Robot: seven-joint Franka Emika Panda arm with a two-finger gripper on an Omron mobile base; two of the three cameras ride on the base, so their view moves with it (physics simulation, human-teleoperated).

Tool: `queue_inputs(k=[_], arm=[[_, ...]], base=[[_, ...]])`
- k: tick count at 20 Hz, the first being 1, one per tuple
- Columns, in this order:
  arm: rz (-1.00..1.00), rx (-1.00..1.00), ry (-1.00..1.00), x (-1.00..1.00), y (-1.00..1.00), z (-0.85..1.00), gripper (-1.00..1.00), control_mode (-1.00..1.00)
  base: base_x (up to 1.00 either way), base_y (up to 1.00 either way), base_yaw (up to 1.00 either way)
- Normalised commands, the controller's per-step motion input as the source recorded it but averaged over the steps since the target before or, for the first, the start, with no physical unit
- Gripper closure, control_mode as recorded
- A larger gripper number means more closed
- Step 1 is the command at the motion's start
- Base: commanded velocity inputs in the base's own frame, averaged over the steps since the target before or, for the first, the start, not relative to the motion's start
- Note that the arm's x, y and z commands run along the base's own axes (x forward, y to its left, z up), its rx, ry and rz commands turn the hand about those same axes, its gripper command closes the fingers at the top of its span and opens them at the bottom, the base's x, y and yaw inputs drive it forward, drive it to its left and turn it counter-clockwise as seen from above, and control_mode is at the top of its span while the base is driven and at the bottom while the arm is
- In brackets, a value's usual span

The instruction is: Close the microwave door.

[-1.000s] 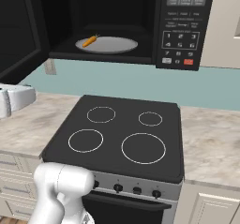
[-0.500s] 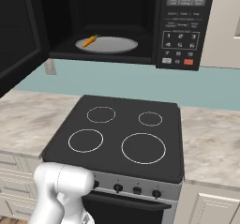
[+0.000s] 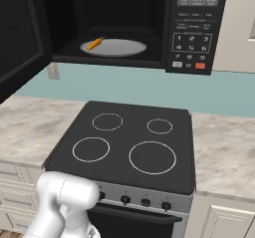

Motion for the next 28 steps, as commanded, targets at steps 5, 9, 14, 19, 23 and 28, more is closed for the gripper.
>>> queue_inputs(k=[5, 9, 14, 19, 23, 28], arm=[[-0.28, -0.15, 0.00, 0.44, 0.98, -0.13, -1.00, -1.00], [-0.25, -0.12, 0.00, 0.44, 0.95, -0.22, -1.00, -1.00], [-0.26, -0.12, 0.00, 0.72, 0.65, -0.30, -1.00, -1.00], [-0.27, -0.09, 0.00, 0.68, 0.24, -0.04, -1.00, -1.00], [-0.17, -0.01, 0.00, 0.12, -0.13, 0.09, -1.00, -1.00], [-0.04, 0.00, 0.01, 0.00, -0.52, 0.04, -1.00, -1.00]], base=[[0.00, 0.00, 0.00], [0.00, 0.00, 0.00], [0.00, 0.00, 0.00], [0.00, 0.00, 0.00], [0.00, 0.00, 0.00], [0.00, 0.00, 0.00]])
